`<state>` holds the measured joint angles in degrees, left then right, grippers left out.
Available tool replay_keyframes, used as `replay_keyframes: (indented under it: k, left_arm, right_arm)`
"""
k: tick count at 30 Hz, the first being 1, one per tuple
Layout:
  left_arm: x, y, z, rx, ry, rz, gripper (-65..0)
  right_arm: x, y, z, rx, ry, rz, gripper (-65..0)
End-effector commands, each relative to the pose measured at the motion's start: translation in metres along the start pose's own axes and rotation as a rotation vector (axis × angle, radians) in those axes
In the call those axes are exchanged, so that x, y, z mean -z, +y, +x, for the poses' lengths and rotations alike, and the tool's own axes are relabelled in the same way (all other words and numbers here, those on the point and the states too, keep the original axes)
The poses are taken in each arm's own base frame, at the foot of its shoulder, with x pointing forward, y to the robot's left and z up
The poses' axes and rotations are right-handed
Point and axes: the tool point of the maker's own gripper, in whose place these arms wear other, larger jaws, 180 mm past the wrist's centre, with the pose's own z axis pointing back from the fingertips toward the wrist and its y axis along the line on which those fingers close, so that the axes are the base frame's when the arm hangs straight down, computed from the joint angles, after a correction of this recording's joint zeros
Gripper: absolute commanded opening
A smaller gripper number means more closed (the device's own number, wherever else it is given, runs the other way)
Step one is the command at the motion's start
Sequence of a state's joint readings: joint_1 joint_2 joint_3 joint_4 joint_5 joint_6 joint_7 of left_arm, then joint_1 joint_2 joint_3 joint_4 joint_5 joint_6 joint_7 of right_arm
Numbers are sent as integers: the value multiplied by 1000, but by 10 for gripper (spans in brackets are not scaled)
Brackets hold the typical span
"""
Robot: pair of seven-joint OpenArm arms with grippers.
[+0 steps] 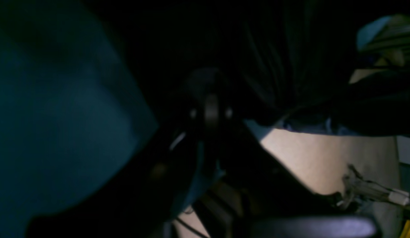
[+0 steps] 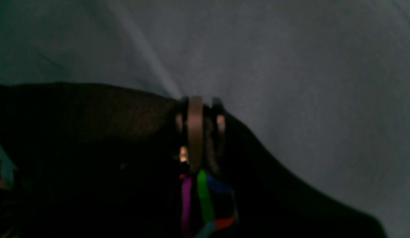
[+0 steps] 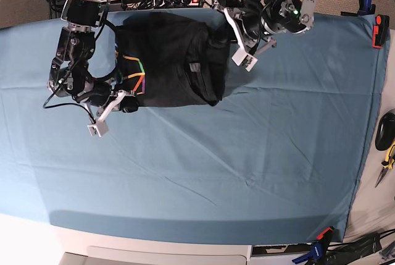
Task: Fold the T-shirt properly
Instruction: 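Grasp the bundle corner with the left gripper and drag it to rotate the bundle, then hold the bundle with both grippers and tuck its loose edge under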
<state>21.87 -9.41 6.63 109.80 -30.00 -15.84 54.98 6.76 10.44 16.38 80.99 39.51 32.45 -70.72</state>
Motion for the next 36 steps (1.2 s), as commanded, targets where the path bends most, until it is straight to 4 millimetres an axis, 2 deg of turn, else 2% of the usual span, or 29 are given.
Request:
replay_keyframes:
  k: [1, 5, 9, 18, 23, 31, 36]
  left_arm:
    - [-3, -2, 9, 6, -34, -6, -650]
    - [-3, 2, 13, 19, -40, 7, -650]
    - [-2, 10, 29, 35, -69, 36, -650]
    - [17, 34, 45, 24, -60, 49, -650]
    - [26, 52, 63, 30, -58, 68, -650]
    - [30, 72, 108, 66, -102, 96, -650]
    - [34, 83, 130, 70, -112, 103, -650]
  right_arm:
    - [-8, -6, 12, -7, -34, -15, -650]
    - [-19, -17, 6, 56, -51, -17, -650]
    - [-28, -19, -11, 135, -55, 23, -650]
    - [-32, 0, -70, 212, 0, 137, -650]
    - [-39, 6, -101, 249, 43, 150, -650]
    - [-51, 38, -129, 248, 48, 257, -650]
    - [-49, 67, -127, 260, -5, 336, -650]
